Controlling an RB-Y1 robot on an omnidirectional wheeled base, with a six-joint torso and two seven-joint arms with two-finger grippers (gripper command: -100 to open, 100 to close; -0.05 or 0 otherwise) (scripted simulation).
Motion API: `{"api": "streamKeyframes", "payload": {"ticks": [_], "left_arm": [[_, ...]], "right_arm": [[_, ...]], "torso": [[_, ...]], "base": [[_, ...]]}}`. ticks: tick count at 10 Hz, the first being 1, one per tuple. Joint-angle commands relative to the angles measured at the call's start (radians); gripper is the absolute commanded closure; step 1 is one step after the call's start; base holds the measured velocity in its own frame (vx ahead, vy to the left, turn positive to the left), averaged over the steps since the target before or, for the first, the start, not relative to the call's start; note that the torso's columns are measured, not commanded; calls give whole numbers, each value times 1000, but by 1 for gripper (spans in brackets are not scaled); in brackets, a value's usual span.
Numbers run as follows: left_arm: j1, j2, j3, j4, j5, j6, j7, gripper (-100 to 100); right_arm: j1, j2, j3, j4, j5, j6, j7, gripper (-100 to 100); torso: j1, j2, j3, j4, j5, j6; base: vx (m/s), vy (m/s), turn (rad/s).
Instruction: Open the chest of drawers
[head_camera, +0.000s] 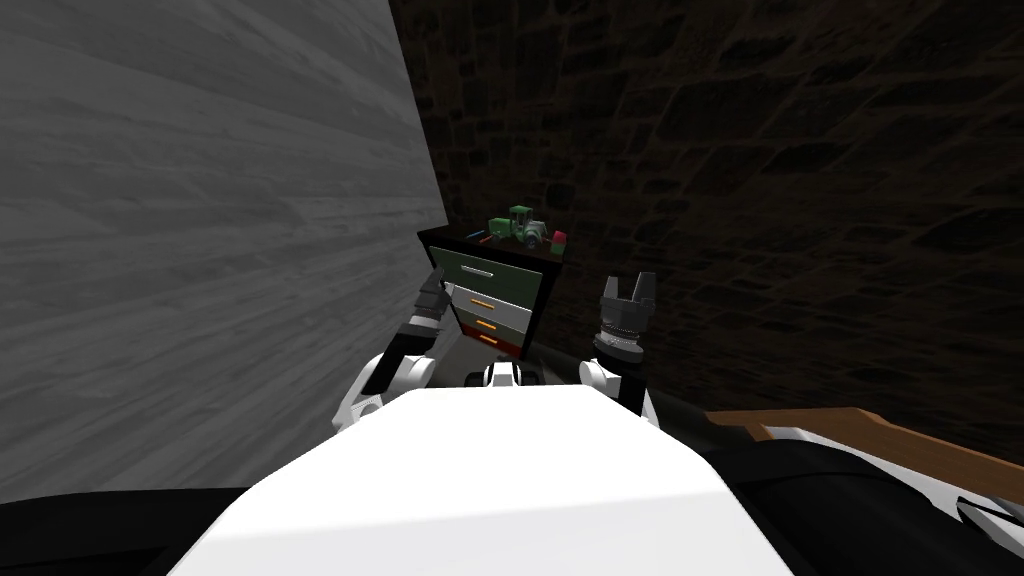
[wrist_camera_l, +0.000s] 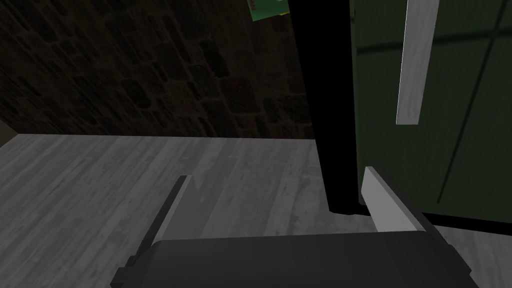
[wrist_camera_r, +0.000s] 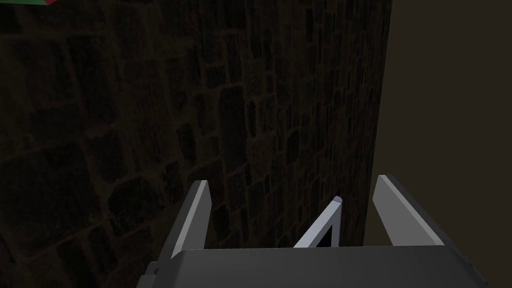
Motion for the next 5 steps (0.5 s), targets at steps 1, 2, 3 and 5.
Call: {"api": "streamKeyframes", "payload": {"ticks": [1, 2, 3, 5], "left_arm": [[-8, 17, -6, -9, -3, 58, 14, -100], [-13, 28, -10, -15, -5, 92, 22, -100], [-18, 39, -14, -21, -7, 118, 29, -100], [-23, 51, -18, -26, -9, 161, 37, -100]], "right_arm": [[0, 0, 0, 0, 0, 0, 0, 0], [0, 0, 0, 0, 0, 0, 0, 0], [0, 0, 0, 0, 0, 0, 0, 0], [0, 0, 0, 0, 0, 0, 0, 0]], "torso": [[1, 0, 0, 0, 0, 0], [0, 2, 1, 0, 0, 0], [-1, 2, 1, 1, 0, 0], [-1, 1, 1, 0, 0, 0]], "base": [[48, 27, -20], [43, 19, -50], [56, 17, -98], [41, 14, -52]]}}
